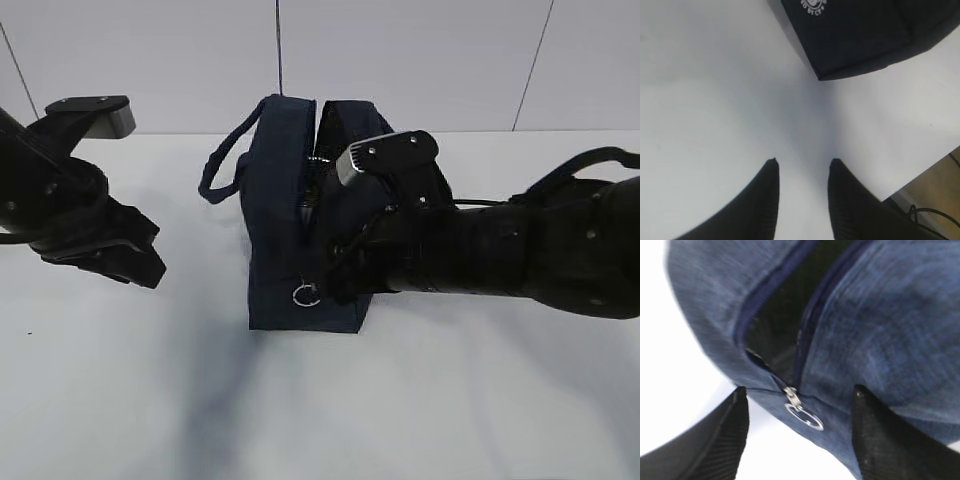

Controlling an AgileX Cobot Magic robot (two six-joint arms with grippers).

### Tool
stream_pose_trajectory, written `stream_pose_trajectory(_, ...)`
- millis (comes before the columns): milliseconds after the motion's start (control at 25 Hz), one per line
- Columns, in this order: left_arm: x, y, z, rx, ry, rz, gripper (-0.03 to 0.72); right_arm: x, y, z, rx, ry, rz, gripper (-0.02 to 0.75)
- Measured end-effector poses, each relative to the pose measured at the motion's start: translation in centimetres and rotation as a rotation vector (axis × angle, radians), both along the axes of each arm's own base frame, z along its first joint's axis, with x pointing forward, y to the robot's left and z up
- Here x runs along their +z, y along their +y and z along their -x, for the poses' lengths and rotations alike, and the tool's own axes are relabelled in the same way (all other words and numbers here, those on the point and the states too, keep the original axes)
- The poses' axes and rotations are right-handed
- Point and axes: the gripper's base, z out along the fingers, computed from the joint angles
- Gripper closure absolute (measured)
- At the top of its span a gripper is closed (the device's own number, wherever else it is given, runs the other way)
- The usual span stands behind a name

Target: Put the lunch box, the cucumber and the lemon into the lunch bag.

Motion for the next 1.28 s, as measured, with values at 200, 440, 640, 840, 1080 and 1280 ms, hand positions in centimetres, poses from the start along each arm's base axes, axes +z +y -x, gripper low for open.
stream_pose_trajectory(200, 0.0, 0.0, 0.0, -0.002, -0.002, 0.000, 0.449, 0.7, -0.4, 2.0, 0.123, -0.066, 0.008, 0.251)
stream_pose_trajectory(440, 0.0, 0.0, 0.0, -0.002, -0.002, 0.000, 0.449, -0.9, -1.3, 4.0, 0.194, -0.051, 0.070, 0.251)
stream_pose_trajectory(640, 0.0, 0.0, 0.0, -0.003, -0.003, -0.001, 0.449, -2.2, -1.0, 4.1, 0.257, -0.069, 0.090, 0.251)
stream_pose_trajectory(840, 0.0, 0.0, 0.0, -0.004, -0.001, -0.001, 0.449, -3.9, -0.5, 3.7, 0.275, -0.071, 0.072, 0.251)
stream_pose_trajectory(1080, 0.0, 0.0, 0.0, -0.004, 0.000, -0.001, 0.449, -4.7, -0.7, 2.8, 0.205, -0.117, 0.069, 0.251)
stream_pose_trajectory(1280, 0.0, 0.0, 0.0, -0.005, 0.002, -0.002, 0.449, -5.7, -0.8, 2.2, 0.144, -0.128, 0.058, 0.251)
